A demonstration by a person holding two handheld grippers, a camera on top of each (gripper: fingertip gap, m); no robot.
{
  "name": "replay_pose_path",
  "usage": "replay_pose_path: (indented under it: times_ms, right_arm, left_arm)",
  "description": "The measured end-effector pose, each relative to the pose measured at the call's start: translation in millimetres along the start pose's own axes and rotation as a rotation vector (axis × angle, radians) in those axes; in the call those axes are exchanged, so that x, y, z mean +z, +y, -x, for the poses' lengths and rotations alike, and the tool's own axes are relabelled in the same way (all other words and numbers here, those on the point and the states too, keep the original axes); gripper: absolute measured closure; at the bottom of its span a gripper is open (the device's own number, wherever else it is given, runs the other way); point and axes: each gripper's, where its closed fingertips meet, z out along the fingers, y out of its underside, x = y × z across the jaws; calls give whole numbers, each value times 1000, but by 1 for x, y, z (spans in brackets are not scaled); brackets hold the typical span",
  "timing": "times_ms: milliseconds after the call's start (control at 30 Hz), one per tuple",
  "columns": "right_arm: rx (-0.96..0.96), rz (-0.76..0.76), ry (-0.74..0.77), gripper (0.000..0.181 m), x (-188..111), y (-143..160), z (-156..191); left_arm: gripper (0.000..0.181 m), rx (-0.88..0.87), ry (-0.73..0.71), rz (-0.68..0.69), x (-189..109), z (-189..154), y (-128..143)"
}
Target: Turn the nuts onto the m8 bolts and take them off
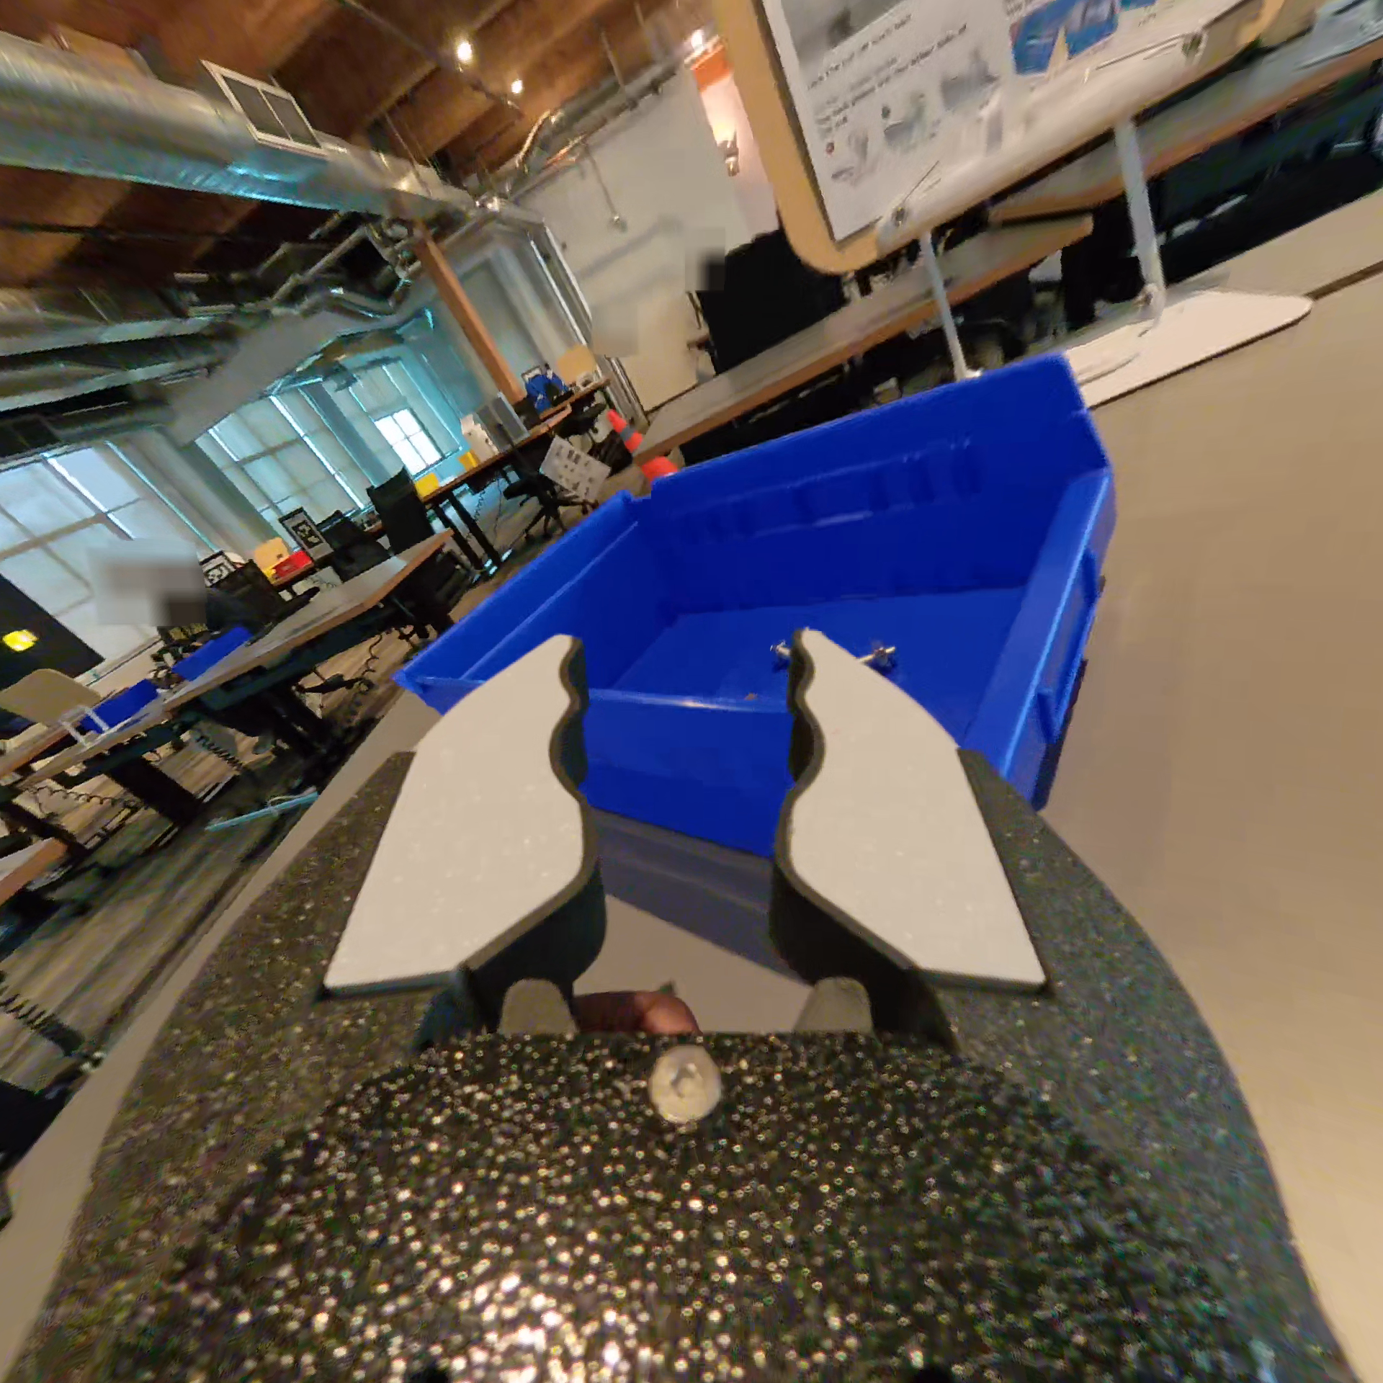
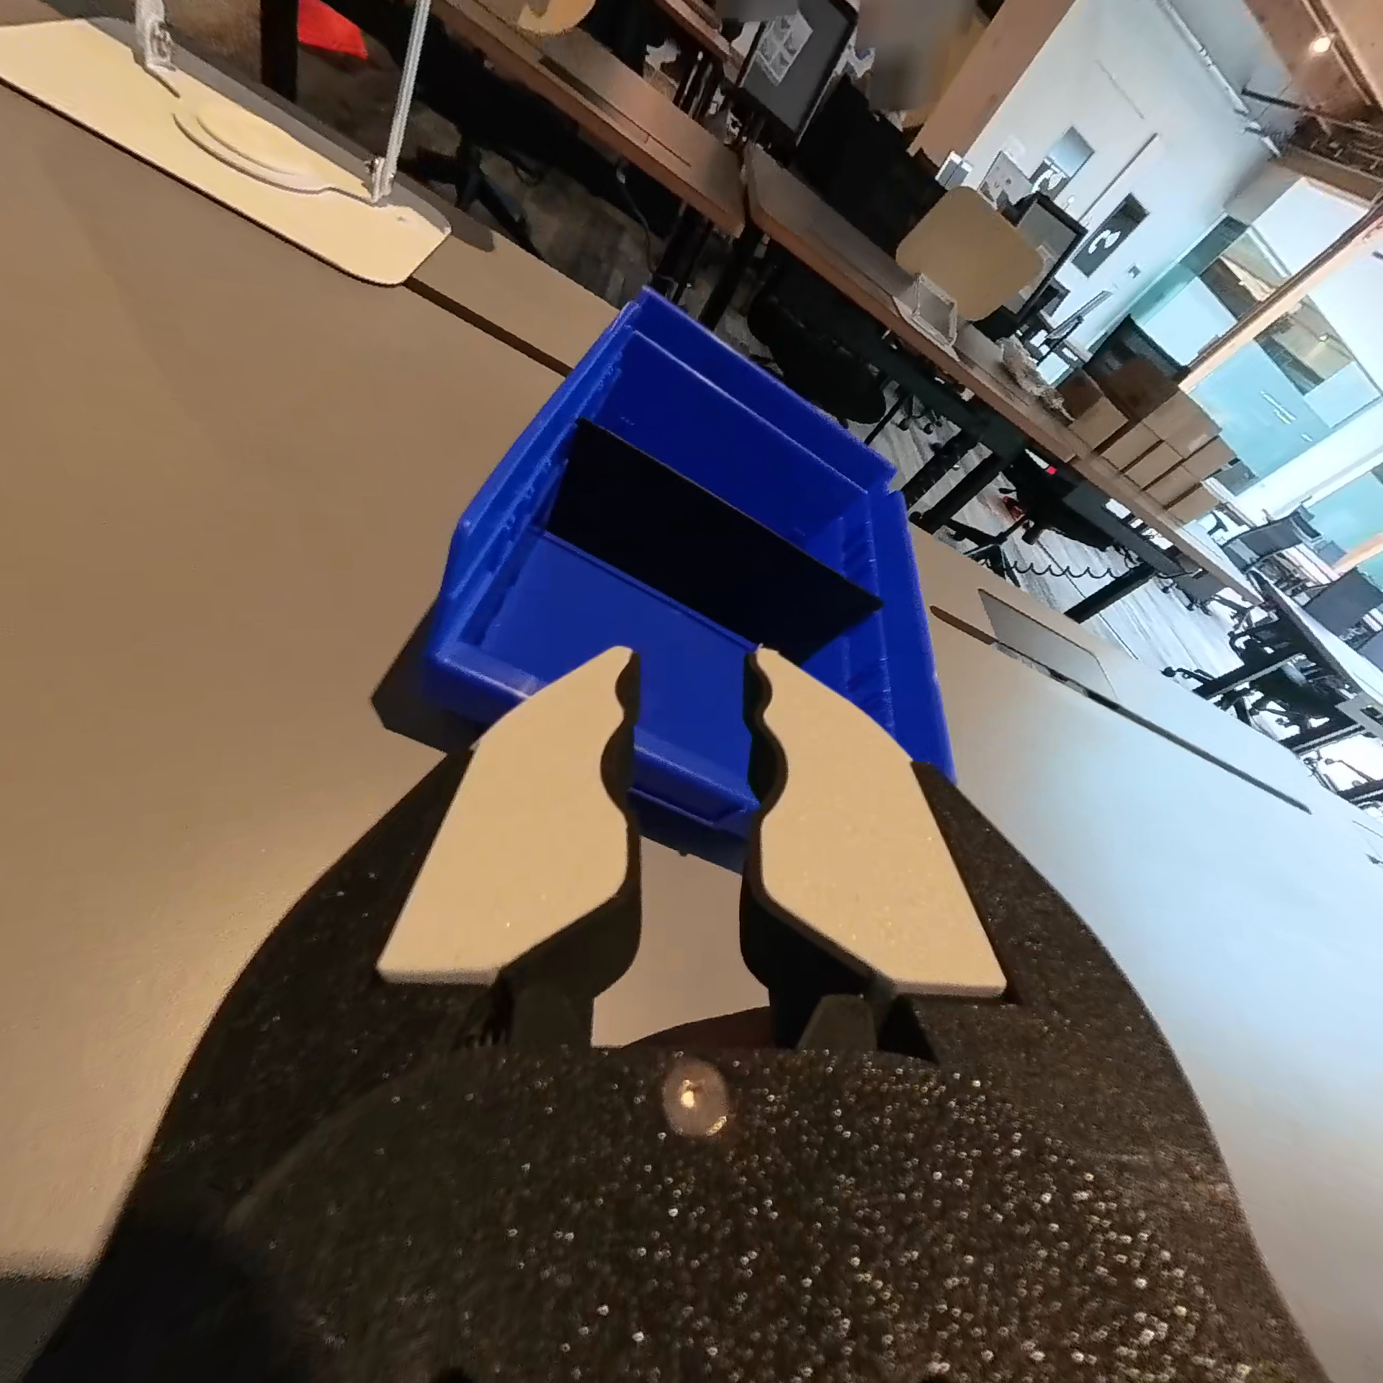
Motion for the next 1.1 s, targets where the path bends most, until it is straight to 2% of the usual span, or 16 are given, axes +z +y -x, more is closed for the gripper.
replay_pose_path:
  times_ms: [200,300,367,433,500,567,633,700,733,1000,1033,1100]
  right_arm:
    - [18,3,-34,155,3,13,12]
    - [35,1,-59,156,4,20,23]
    - [38,-5,-70,156,5,22,32]
    - [43,-17,-75,156,6,22,40]
    - [39,-29,-75,156,7,22,49]
    - [29,-45,-63,157,8,20,56]
    - [18,-62,-54,157,8,20,62]
    - [10,-65,-56,157,10,23,68]
    - [7,-65,-62,157,11,25,70]
    - [-8,-67,-82,157,15,29,79]
    - [-9,-67,-83,157,15,29,79]
    - [-12,-71,-82,157,15,29,81]
  left_arm:
    - [134,54,-61,81,0,25,11]
    - [133,57,-106,155,-1,52,21]
    - [134,-8,-95,100,-8,60,10]
    - [135,-55,-34,48,-16,49,-6]
    - [134,-44,24,49,-17,30,-9]
    - [134,-21,35,82,-9,18,3]
    - [134,26,5,159,-1,21,26]
    - [130,18,0,182,2,31,39]
    - [134,7,-6,202,1,39,44]
    - [154,-37,-204,372,-1,139,103]
    - [154,-53,-223,363,-4,147,103]
    - [154,-74,-205,265,-7,144,82]
